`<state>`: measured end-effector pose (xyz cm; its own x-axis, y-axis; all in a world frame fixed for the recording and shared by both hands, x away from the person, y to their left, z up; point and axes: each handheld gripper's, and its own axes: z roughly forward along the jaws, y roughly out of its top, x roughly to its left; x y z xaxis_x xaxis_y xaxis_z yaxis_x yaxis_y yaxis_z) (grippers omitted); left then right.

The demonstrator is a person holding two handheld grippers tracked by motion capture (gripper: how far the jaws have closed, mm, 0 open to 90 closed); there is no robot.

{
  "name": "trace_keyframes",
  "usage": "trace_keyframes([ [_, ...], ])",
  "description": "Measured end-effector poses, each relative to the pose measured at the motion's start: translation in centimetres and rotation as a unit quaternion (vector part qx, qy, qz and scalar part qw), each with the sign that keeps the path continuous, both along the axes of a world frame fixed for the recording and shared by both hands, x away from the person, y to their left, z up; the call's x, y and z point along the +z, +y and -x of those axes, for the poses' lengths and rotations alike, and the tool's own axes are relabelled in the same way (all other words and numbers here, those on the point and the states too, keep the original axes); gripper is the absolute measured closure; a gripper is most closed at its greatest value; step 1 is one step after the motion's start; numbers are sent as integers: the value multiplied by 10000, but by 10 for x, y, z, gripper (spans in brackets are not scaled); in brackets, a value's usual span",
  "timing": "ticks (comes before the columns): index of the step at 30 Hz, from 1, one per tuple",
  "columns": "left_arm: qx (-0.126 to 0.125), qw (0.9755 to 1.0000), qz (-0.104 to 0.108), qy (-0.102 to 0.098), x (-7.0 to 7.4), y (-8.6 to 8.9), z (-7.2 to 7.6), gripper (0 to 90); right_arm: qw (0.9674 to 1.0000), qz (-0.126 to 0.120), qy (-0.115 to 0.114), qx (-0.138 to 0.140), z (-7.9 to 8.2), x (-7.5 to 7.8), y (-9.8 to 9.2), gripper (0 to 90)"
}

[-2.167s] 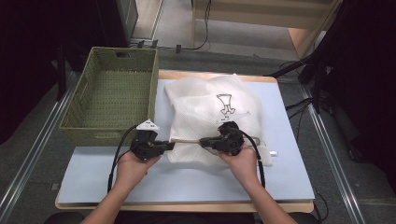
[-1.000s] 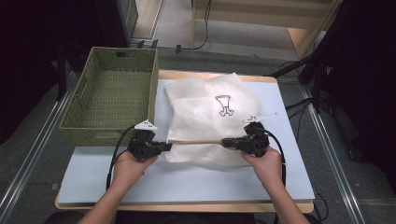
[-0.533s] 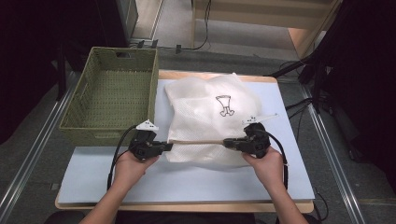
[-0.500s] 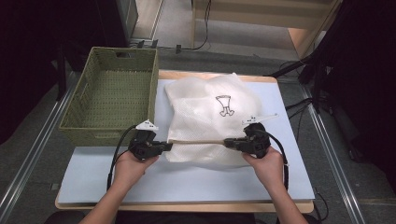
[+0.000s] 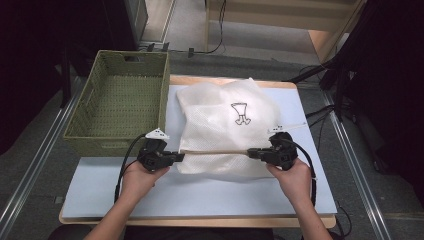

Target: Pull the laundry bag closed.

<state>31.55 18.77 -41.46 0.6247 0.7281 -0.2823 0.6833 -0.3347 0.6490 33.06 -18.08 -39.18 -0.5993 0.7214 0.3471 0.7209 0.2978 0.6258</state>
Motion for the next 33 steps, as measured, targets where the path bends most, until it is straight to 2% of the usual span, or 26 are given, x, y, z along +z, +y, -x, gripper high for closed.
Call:
trace_keyframes([
  [5, -11, 9999, 97, 58, 1, 1, 0, 871, 10000, -43, -7, -35, 0, -1, -3, 885],
  [13, -48, 10000, -48, 11, 2, -1, 2, 870, 9999, -70, 57, -127, 2, -2, -9, 884],
  [17, -31, 10000, 5, 49, 2, 1, 0, 872, 9997, -99, 84, -218, 1, -2, -18, 884],
  [23, -66, 10000, -30, 46, 2, 1, 0, 871, 9991, -160, 137, -376, 1, -1, -33, 884],
  [33, -99, 9999, -28, 53, 2, 0, -2, 872, 9987, -313, 210, -339, 1, -2, -40, 885],
])
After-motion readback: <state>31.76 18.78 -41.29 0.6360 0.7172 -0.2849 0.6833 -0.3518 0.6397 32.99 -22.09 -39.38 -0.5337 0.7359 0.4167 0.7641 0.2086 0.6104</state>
